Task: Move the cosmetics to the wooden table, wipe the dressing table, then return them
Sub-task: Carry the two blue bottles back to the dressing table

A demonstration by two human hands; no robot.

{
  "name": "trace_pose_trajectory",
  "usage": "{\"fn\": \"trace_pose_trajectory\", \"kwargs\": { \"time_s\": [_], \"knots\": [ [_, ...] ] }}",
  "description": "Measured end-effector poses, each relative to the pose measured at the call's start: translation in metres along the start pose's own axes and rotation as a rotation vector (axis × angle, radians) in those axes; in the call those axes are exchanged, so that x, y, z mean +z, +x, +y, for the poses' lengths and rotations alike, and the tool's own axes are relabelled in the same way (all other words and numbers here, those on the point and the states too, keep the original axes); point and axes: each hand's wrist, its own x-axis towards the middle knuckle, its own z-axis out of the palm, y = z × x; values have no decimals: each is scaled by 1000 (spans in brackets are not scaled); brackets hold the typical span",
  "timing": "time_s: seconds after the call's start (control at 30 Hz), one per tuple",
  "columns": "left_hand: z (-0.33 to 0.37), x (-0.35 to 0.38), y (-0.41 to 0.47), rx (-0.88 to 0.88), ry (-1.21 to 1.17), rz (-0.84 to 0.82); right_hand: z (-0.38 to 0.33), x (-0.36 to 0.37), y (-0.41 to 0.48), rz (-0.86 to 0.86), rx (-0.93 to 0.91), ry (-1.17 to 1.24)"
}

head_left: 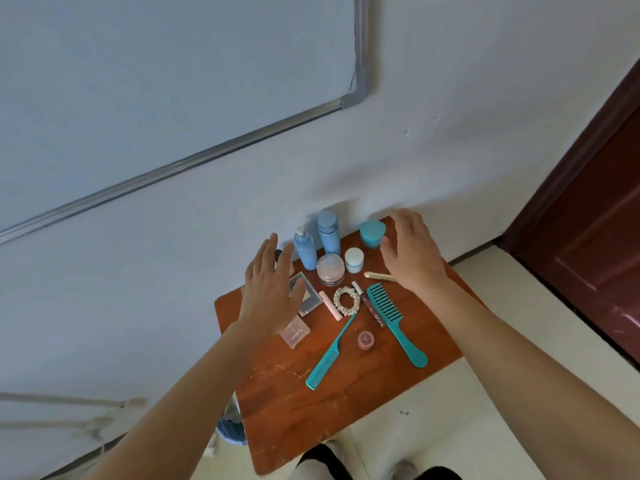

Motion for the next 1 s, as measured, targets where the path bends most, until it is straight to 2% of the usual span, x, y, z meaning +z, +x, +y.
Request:
{"fn": "trace_pose_trajectory", "kwargs": {
  "time_s": [0.3, 0.5, 0.67, 1.0],
  "knots": [
    [-6, 53, 69, -101, -207, -83, 10, 54, 38, -92, 25, 90],
    [-17, 78, 109, -87, -255, -19, 9, 96, 67, -194, -39, 166],
    [-24, 91, 117, 10, -284, 26, 1, 127, 74, -279, -78, 283],
    [-28, 96, 133, -67, -418, -24, -6, 155, 88, -292, -17, 303]
  ]
}}
